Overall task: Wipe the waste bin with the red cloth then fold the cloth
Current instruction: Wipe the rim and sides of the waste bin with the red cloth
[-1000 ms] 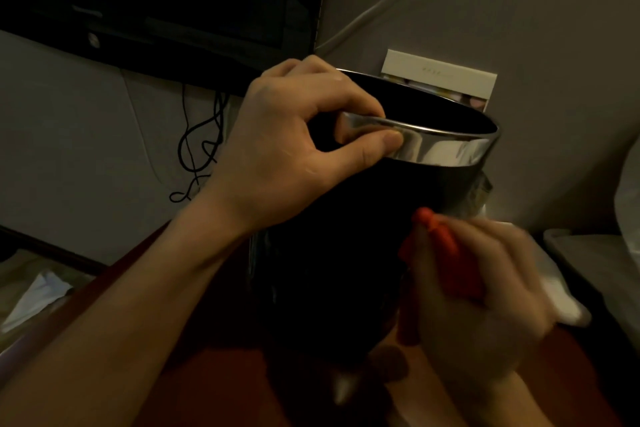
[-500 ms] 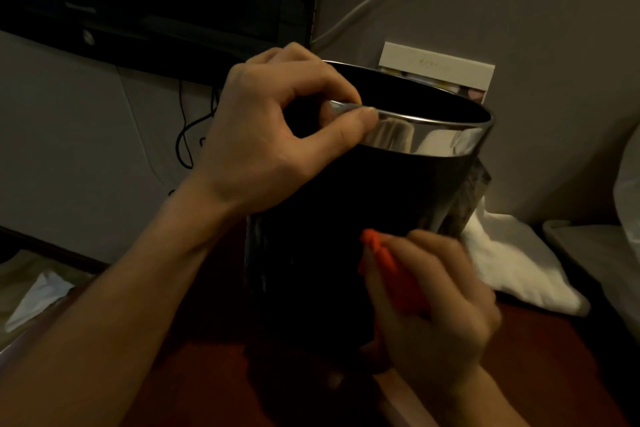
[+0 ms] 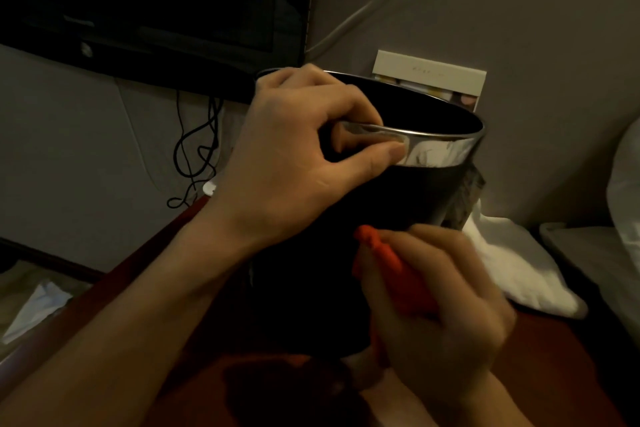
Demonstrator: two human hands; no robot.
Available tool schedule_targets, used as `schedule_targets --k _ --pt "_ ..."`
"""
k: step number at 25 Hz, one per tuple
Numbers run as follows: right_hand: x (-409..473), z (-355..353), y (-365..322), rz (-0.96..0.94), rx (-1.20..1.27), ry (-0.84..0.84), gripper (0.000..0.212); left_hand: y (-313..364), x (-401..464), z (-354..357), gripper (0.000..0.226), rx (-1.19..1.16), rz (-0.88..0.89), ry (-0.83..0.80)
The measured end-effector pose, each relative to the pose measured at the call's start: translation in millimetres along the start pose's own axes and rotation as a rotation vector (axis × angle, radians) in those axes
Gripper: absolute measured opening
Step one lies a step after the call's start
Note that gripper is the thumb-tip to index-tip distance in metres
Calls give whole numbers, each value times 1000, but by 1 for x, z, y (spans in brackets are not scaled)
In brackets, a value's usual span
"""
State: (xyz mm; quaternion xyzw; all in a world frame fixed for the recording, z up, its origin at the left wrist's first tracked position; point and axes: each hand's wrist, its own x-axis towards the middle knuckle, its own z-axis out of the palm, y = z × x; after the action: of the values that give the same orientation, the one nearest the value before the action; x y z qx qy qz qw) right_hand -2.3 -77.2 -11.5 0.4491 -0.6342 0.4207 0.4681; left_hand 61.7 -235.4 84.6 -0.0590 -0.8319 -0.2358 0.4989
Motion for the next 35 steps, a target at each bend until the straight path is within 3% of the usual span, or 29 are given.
schedule_targets --k 5,10,15,20,25,28,31,35 --pt "12 -9 10 47 -41 79 15 -15 5 -1 18 -105 1 -29" --pt "-12 4 1 -101 -110 -91 12 -20 5 -1 19 -124 2 -16" --pt "9 -13 12 -21 -127 34 14 -19 5 -1 19 -137 4 -25" --pt "-20 7 6 -117 -101 -107 13 -25 5 -2 18 -145 33 -19" --pt "13 -16 16 52 -157 83 17 -23 5 -4 17 -143 32 7" --pt "-11 2 9 -6 -145 -11 13 -10 1 6 13 -50 85 36" --pt "-23 12 6 -76 -92 -88 12 7 -4 21 23 76 137 7" --pt "-11 3 7 -2 -65 -22 13 -14 2 8 23 -44 58 -9"
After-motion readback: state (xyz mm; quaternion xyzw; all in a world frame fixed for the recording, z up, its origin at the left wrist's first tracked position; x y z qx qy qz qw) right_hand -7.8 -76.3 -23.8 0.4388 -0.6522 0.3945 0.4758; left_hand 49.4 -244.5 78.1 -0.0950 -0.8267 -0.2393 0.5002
